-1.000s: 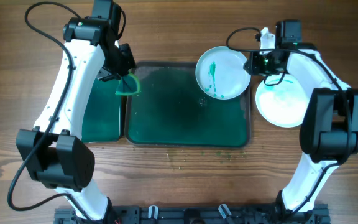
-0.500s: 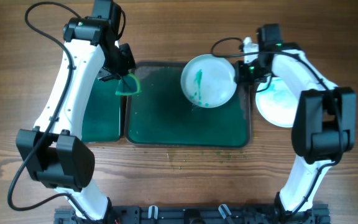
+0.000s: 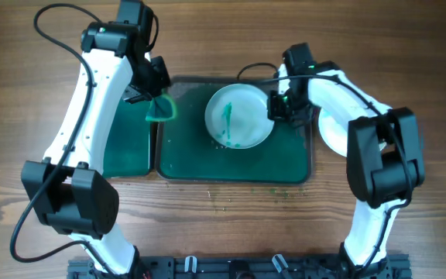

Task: Clean dirty plates on tray and stack at the side
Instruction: 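Move the right gripper to the last plate's rim on the tray, then scrub the last plate with the sponge while the right gripper holds it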

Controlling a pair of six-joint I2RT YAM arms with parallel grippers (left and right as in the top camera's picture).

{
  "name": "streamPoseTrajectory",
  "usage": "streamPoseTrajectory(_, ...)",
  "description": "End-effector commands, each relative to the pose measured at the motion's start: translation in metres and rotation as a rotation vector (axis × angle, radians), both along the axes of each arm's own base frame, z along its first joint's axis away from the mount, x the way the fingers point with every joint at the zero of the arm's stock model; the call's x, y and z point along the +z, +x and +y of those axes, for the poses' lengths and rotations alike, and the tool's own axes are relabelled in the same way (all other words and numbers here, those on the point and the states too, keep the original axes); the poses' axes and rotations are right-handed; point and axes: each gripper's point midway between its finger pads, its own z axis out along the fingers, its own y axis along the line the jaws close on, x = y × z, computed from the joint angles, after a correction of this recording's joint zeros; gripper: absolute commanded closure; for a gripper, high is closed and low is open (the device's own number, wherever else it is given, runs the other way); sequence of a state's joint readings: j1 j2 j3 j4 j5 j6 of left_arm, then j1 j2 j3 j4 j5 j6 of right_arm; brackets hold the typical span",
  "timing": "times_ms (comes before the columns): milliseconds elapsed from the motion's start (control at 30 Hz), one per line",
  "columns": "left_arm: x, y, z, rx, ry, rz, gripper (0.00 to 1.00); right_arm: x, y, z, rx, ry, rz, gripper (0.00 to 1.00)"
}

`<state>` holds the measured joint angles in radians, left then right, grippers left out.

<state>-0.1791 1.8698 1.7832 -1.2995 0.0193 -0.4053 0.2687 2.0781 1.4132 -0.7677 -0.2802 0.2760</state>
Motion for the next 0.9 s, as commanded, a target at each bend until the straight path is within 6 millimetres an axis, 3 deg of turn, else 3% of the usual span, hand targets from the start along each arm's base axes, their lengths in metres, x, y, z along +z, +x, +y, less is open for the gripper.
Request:
streamPoseTrajectory(0,-0.006,-0.008,-0.032,-0.141,-0.046,0.002,0.96,-0.014,-0.026,0.027,0.114,0.019,0.053,0.96)
streamPoseTrajectory(233,-0.064,-0.020,-0.088,-0.260,-0.128,0.067,0.96,-0.012,-0.033,0.040,0.129,0.053,0.074,0.96)
streamPoseTrajectory(467,-0.119,-0.028,-0.114,-0.271,-0.106,0.160,0.96,-0.012,-0.033,0.040,0.127,0.054,0.072,0.96)
streamPoseTrajectory(600,-0.153,-0.037,-0.113,-0.209,-0.037,0.237,0.96,-0.012,-0.033,0.040,0.128,0.054,0.071,0.96)
streamPoseTrajectory(767,-0.172,-0.046,-0.126,-0.262,-0.046,0.280,0.96,-0.012,-0.032,0.040,0.131,0.055,0.068,0.96)
streamPoseTrajectory(800,-0.172,-0.048,-0.134,-0.309,-0.084,0.280,0.96,-0.012,-0.032,0.040,0.131,0.055,0.068,0.96)
streamPoseTrajectory(867,-0.162,-0.059,-0.172,-0.520,-0.294,0.276,0.96,-0.012,-0.032,0.040,0.132,0.055,0.067,0.96)
